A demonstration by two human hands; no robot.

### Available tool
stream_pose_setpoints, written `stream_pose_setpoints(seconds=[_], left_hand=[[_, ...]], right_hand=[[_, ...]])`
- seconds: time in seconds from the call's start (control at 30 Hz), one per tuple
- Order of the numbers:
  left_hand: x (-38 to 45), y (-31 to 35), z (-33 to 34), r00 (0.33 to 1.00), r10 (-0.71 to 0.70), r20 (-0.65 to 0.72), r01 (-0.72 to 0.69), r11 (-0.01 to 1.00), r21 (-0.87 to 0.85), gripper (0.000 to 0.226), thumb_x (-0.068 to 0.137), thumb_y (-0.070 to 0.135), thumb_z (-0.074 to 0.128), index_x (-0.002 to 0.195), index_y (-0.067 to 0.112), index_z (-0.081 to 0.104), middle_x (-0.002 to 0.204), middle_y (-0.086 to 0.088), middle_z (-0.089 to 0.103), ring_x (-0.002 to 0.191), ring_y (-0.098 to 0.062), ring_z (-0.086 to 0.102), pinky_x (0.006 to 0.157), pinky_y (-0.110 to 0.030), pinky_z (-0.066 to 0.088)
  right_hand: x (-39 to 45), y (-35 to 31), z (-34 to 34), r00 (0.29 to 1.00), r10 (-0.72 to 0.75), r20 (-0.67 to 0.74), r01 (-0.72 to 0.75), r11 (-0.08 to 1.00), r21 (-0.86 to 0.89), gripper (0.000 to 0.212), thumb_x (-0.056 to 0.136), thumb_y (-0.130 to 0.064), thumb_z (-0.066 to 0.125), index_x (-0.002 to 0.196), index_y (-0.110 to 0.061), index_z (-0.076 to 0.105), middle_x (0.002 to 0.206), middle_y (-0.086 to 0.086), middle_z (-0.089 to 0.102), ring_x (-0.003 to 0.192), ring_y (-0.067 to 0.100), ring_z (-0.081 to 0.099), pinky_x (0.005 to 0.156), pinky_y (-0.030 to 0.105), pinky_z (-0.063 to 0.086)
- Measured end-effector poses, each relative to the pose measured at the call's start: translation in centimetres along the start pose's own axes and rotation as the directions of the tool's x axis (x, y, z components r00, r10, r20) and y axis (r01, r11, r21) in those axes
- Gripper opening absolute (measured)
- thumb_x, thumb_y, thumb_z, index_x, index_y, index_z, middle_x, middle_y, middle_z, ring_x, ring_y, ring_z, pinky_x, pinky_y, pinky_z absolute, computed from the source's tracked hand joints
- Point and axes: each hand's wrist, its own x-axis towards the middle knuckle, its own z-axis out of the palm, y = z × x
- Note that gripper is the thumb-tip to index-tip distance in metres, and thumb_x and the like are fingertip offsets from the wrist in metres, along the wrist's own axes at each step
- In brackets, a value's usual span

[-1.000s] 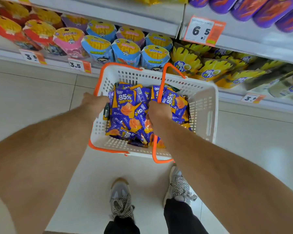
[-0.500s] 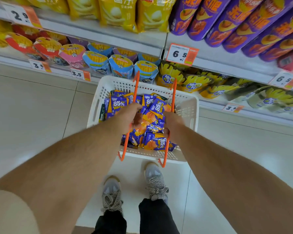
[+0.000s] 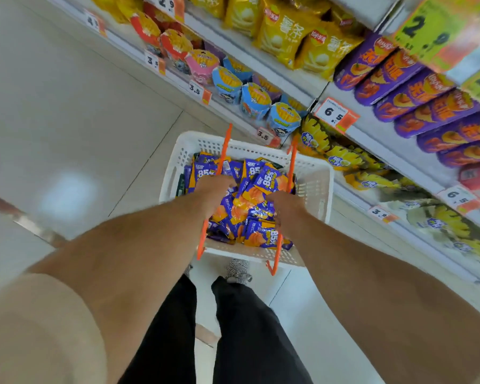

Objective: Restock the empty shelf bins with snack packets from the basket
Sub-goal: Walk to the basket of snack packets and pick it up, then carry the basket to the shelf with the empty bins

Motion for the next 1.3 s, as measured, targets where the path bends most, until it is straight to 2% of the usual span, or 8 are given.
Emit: stream_pose_setpoints(seconds=[0.23,0.33,0.43,0.5,0.57,0.73,1.03,1.3], left_hand=[[-8.3,-7.1,-6.9,0.993,-0.113,-0.045,0.096,0.955,-0.281,0.012,0.081,0.016,0.059,0.091,0.009,0.06,0.066,0.0,0.039,0.048,-0.013,0.027,0.041,-0.02,0.026],[-11.8,-10.6,-10.5,0.986,-0.144,-0.081,0.103,0.917,-0.385,0.027,0.085,0.015,0.058,0.109,0.004,0.064,0.095,-0.014,0.066,0.078,-0.03,0.065,0.059,-0.037,0.058],[-14.9,-14.7,-14.2,0.981,-0.159,-0.11,0.087,0.869,-0.486,0.038,0.087,0.016,0.058,0.122,0.003,0.059,0.065,-0.006,0.042,0.05,-0.018,0.041,0.041,-0.025,0.04],[-17.0,-17.8,-16.5,0.976,-0.17,-0.139,0.069,0.839,-0.541,0.041,0.087,0.017,0.057,0.125,0.001,0.057,0.062,-0.002,0.026,0.048,-0.015,0.024,0.042,-0.021,0.028],[-18.8,-21.4,-18.7,0.971,-0.174,-0.162,0.042,0.796,-0.604,0.045,0.085,0.018,0.058,0.127,0.0,0.055,0.061,-0.002,0.027,0.049,-0.015,0.024,0.044,-0.024,0.027],[-23.3,-31.3,-24.2,0.957,-0.181,-0.226,-0.048,0.673,-0.738,0.03,0.085,0.014,0.058,0.113,0.005,0.058,0.065,-0.002,0.035,0.052,-0.016,0.031,0.047,-0.023,0.029],[-31.7,-48.6,-34.4,0.915,-0.219,-0.339,-0.175,0.542,-0.822,0.019,0.085,0.01,0.055,0.103,0.003,0.061,0.056,-0.002,0.029,0.048,-0.016,0.026,0.046,-0.024,0.024],[-36.8,-61.7,-41.9,0.842,-0.379,-0.384,-0.224,0.401,-0.888,0.018,0.084,0.009,0.059,0.1,0.0,0.058,0.059,-0.004,0.035,0.048,-0.018,0.03,0.048,-0.025,0.027]], right_hand=[[-9.5,1.2,3.6,0.998,-0.027,0.053,0.042,0.954,-0.295,0.028,0.089,-0.015,0.062,0.112,0.0,0.057,0.068,0.003,0.037,0.063,0.016,0.037,0.065,0.033,0.039],[-13.6,2.2,6.2,0.992,-0.034,0.119,0.075,0.928,-0.364,0.046,0.094,-0.012,0.056,0.134,0.008,0.046,0.122,0.015,0.062,0.113,0.026,0.058,0.098,0.039,0.046],[-18.0,4.1,9.3,0.985,-0.077,0.151,0.14,0.873,-0.467,0.06,0.089,-0.009,0.057,0.142,0.008,0.034,0.148,0.022,0.035,0.134,0.038,0.037,0.109,0.056,0.034],[-20.9,5.8,11.7,0.975,-0.104,0.196,0.194,0.828,-0.526,0.055,0.086,-0.012,0.06,0.138,0.003,0.046,0.124,0.016,0.061,0.101,0.032,0.064,0.091,0.045,0.052],[-23.9,7.7,14.2,0.965,-0.134,0.227,0.242,0.789,-0.564,0.047,0.086,-0.015,0.061,0.131,-0.002,0.051,0.08,0.008,0.05,0.063,0.018,0.045,0.066,0.033,0.045],[-30.4,13.7,20.4,0.928,-0.212,0.306,0.365,0.678,-0.638,0.034,0.09,-0.015,0.058,0.124,-0.007,0.054,0.134,0.015,0.053,0.119,0.027,0.056,0.104,0.046,0.043],[-39.0,27.6,33.1,0.852,-0.244,0.464,0.511,0.586,-0.629,0.037,0.067,-0.005,0.056,0.103,-0.003,0.063,0.081,0.014,0.074,0.07,0.033,0.073,0.071,0.064,0.055],[-45.5,39.7,43.6,0.82,-0.189,0.54,0.562,0.441,-0.7,0.027,0.072,-0.012,0.055,0.098,-0.01,0.062,0.09,0.012,0.075,0.088,0.031,0.072,0.076,0.063,0.054]])
